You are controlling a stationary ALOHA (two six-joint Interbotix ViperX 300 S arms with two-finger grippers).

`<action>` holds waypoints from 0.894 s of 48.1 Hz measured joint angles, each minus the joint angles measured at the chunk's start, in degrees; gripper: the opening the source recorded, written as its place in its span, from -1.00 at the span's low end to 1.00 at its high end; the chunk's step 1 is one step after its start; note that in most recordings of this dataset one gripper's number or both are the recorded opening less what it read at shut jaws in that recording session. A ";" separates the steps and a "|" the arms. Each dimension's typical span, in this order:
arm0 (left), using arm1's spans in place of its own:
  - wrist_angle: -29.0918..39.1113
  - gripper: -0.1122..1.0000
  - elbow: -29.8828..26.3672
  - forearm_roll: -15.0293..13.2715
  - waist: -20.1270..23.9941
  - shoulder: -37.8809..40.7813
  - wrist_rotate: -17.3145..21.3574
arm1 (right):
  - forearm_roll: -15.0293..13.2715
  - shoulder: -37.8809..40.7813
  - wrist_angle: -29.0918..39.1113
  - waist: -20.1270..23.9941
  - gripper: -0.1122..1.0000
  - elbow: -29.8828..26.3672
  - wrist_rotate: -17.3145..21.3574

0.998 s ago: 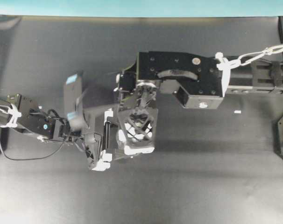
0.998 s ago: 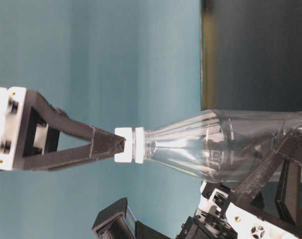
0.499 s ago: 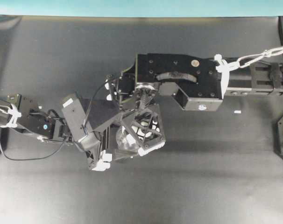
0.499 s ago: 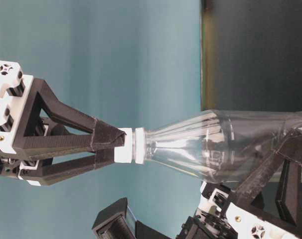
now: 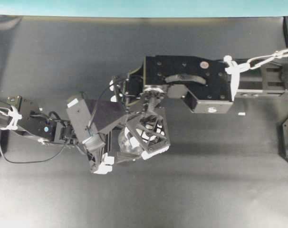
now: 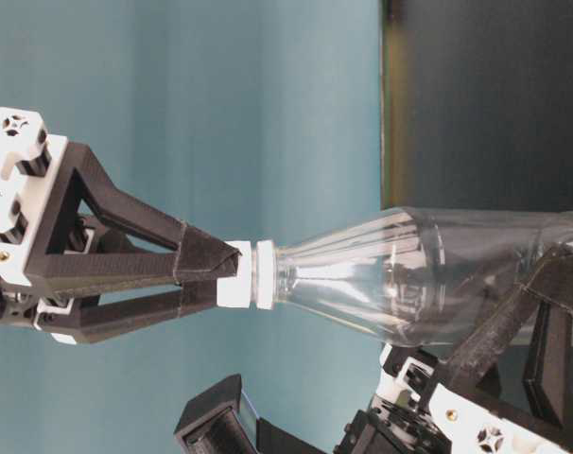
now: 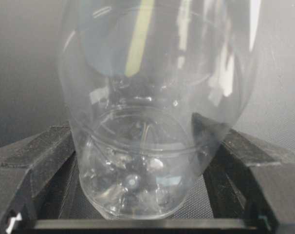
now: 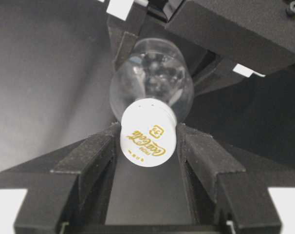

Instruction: Open the bottle cap by holding the bottle with the left arm and twisting the cap with the right arm.

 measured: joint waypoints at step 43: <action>0.00 0.66 0.00 0.00 0.00 0.00 -0.53 | -2.20 -3.87 5.01 0.09 0.62 -3.87 63.90</action>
